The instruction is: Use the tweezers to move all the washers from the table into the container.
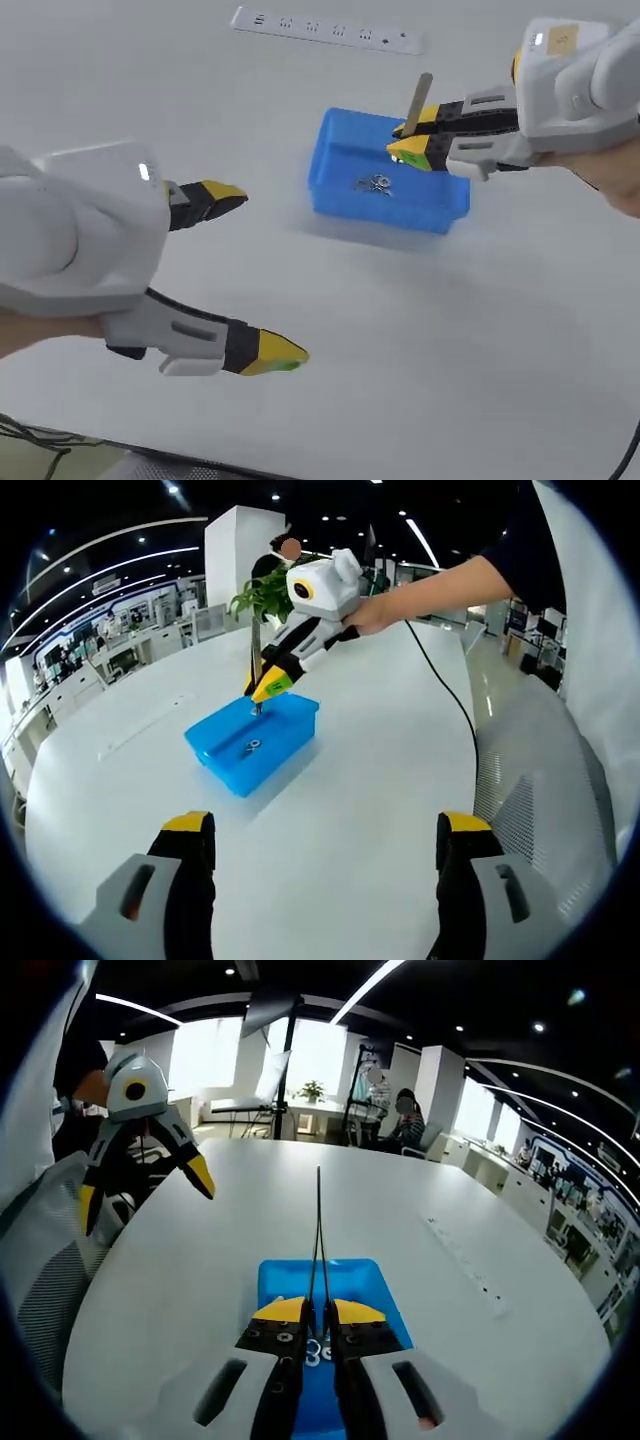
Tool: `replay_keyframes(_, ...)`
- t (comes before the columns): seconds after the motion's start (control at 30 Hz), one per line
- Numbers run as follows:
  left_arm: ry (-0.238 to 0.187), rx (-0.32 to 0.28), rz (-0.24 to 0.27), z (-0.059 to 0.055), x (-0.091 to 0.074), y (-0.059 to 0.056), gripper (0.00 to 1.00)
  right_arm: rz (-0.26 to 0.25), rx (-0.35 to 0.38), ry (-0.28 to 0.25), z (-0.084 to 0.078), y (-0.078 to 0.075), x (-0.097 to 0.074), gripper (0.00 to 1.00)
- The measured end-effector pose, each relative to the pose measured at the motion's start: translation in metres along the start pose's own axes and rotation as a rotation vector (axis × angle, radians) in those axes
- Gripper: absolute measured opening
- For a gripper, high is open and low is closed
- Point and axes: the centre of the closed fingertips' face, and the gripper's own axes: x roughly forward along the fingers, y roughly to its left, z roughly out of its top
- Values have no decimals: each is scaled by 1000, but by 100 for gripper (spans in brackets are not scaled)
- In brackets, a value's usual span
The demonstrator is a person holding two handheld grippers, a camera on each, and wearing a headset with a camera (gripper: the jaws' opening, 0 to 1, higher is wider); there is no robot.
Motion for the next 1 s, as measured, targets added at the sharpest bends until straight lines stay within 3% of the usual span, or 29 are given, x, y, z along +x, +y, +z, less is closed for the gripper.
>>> replay_keyframes(0.2, 21, 2, 6, -5, 3, 4, 99, 6, 24, 26, -20, 1, 19, 9)
replay_keyframes(0.4, 25, 0, -2, -7, 4, 4, 99, -8, 50, 47, -30, 1, 24, 9)
replay_keyframes(1.0, 25, -24, -45, -7, 7, -8, 98, -28, 77, 30, -26, -1, 22, 10)
